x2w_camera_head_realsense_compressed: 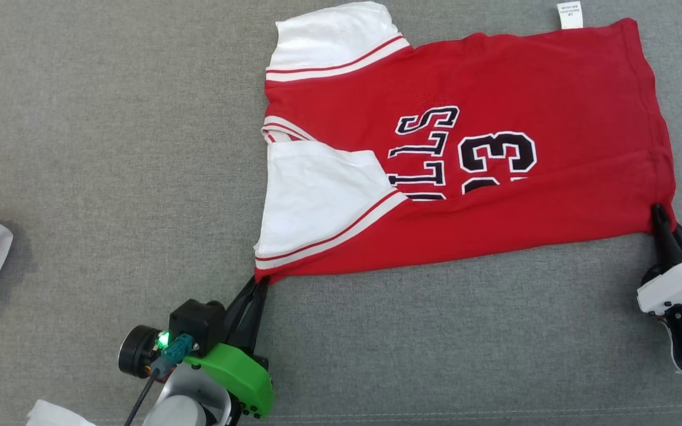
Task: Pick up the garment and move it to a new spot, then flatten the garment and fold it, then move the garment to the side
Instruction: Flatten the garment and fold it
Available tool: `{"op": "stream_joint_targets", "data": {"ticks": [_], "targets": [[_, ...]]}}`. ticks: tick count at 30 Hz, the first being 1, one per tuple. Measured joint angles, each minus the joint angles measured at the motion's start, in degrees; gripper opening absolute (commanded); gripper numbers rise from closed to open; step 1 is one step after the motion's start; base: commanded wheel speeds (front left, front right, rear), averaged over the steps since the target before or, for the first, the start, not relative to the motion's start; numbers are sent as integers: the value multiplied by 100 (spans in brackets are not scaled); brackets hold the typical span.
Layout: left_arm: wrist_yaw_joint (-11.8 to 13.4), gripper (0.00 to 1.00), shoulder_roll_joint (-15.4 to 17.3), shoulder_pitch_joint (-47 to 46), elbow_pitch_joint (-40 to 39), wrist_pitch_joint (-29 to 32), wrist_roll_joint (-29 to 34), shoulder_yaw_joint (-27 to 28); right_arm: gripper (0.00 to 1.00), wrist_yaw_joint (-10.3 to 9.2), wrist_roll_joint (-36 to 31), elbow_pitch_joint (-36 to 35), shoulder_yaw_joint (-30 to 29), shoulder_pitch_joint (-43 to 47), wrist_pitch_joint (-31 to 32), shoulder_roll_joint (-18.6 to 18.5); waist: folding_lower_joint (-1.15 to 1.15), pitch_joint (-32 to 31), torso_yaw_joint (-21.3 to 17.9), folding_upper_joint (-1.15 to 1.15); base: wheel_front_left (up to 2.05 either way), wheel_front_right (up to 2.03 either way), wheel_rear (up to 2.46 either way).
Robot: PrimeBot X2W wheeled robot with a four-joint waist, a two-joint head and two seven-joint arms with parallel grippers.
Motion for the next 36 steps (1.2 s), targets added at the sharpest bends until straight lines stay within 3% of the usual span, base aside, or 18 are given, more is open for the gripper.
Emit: {"op": "stream_joint_targets", "data": {"ticks": [13, 20, 21, 22, 23, 24, 25, 29, 36], "targets": [[276, 0, 348, 1253, -1150, 598, -143, -70, 0, 8, 393, -904, 468, 1394, -35, -815, 0, -404, -54, 0, 0, 0, 0], [370, 0, 455, 1596, -1586, 959, -294, -104, 0, 8, 327, -1010, 498, 1674, 156, -920, 0, -549, -75, 0, 0, 0, 0], [378, 8, 456, 1606, -1597, 996, -299, -110, 9, 8, 289, -1000, 493, 1681, 170, -913, 0, -562, -75, 0, 0, 0, 0], [401, 34, 454, 1611, -1615, 1057, -311, -122, 57, 8, 265, -990, 485, 1691, 211, -898, 0, -577, -75, 0, 0, 0, 0], [421, 49, 452, 1615, -1634, 1103, -313, -132, 100, 8, 237, -980, 468, 1711, 222, -876, 0, -592, -73, 0, 0, 0, 0], [426, 85, 452, 1617, -1645, 1144, -316, -142, 100, 8, 229, -976, 463, 1733, 277, -860, 0, -604, -71, 0, 0, 0, 0], [447, 100, 450, 1623, -1658, 1196, -330, -148, 100, 7, 232, -985, 434, 1759, 312, -837, 0, -620, -72, 0, 0, 0, 0], [468, 100, 517, 1700, -1798, 1423, -353, -226, 100, 5, 154, -1205, 278, 1796, 312, -912, 0, -661, -122, 0, 0, 0, 0], [581, 100, 744, 1544, -2875, 1818, -89, -229, 100, 4, -422, -1807, 69, 1767, 213, -851, 0, -797, -257, 0, 0, 0, 0]]}}
